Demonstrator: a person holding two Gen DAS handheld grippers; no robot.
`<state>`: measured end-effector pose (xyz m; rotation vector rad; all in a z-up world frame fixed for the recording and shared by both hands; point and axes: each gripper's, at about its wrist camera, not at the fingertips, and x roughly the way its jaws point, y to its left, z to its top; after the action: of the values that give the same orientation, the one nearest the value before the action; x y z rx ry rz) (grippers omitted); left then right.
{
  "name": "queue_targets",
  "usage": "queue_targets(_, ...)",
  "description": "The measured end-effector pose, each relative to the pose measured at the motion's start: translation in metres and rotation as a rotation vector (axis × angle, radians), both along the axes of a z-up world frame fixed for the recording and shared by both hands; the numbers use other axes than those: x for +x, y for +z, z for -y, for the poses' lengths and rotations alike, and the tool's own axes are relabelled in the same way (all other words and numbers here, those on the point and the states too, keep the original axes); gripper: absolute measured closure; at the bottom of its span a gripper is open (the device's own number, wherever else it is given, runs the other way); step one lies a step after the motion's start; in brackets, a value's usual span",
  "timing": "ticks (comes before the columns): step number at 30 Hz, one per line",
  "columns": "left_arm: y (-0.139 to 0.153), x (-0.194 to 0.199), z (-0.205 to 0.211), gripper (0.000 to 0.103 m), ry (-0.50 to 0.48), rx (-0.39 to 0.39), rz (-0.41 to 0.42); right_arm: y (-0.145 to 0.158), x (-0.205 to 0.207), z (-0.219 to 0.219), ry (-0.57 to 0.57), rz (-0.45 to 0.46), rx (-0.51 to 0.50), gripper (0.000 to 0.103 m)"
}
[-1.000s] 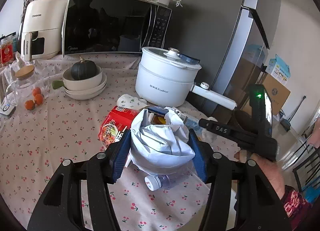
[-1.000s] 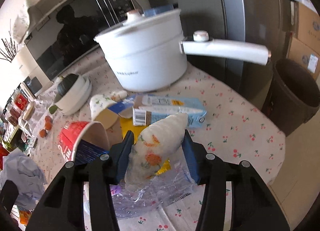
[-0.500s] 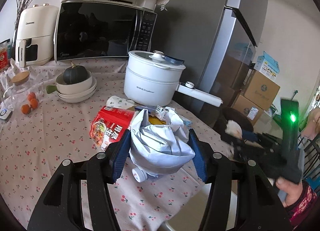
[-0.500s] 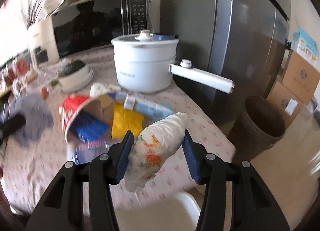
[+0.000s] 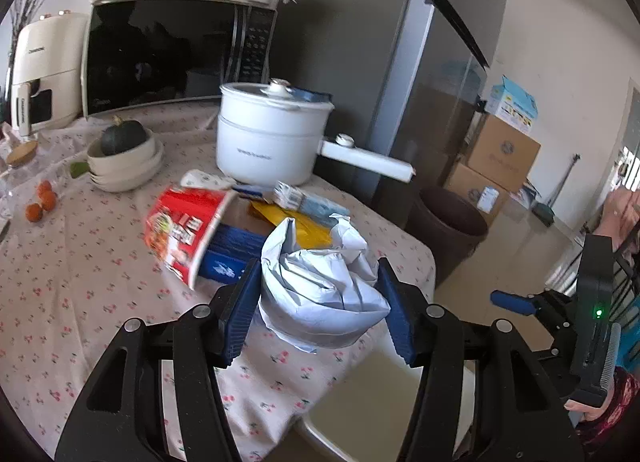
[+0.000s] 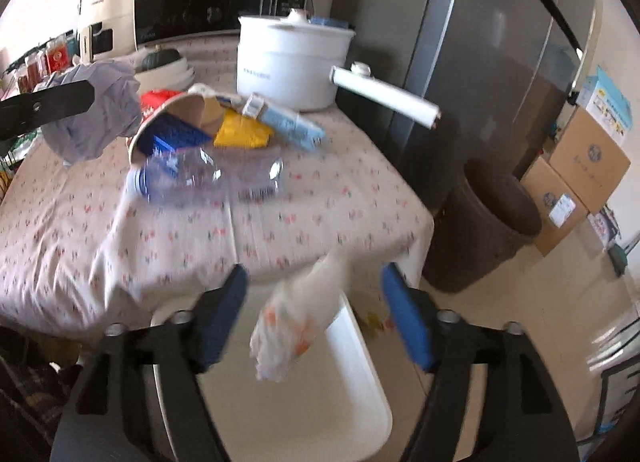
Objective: Collect trash
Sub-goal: 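Drop the tissue into the white bin with the right tool while the left tool carries the bag, then grasp the clear plastic bottle with the left tool and lift it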
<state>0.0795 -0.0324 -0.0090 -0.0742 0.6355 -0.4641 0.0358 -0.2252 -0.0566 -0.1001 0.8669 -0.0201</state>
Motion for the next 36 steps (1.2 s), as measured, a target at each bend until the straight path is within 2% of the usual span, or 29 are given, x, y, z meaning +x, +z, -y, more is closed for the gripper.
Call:
queue_targets(9, -0.011, -0.008, 0.023, 0.048, -0.066, 0.021, -0.008, -0.001, -0.001, 0.04, -0.157, -0.006, 0.026, 0.016)
queue_targets(19, -0.024, -0.01, 0.056, 0.047, -0.177, 0.038, -0.038, 0.002, 0.001, 0.08, -0.325, 0.033, 0.033, 0.015)
queue_targets(28, -0.045, -0.014, 0.081, 0.046, -0.265, 0.089, -0.084, 0.0, 0.004, 0.092, -0.357, 0.018, 0.041, 0.014)
queue_targets(29, -0.046, -0.014, 0.083, 0.042, -0.279, 0.093, -0.095, 0.001, 0.004, 0.092, -0.359, 0.019, 0.04, 0.014)
queue_targets(30, -0.048, -0.014, 0.085, 0.031, -0.29, 0.098, -0.104, 0.001, 0.004, 0.093, -0.361, 0.02, 0.04, 0.014)
queue_targets(32, -0.052, -0.017, 0.088, 0.017, -0.299, 0.118, -0.105, 0.001, 0.004, 0.093, -0.366, 0.02, 0.039, 0.013)
queue_targets(36, -0.058, -0.02, 0.094, 0.012, -0.324, 0.155, -0.115, 0.001, 0.004, 0.094, -0.376, 0.021, 0.037, 0.011)
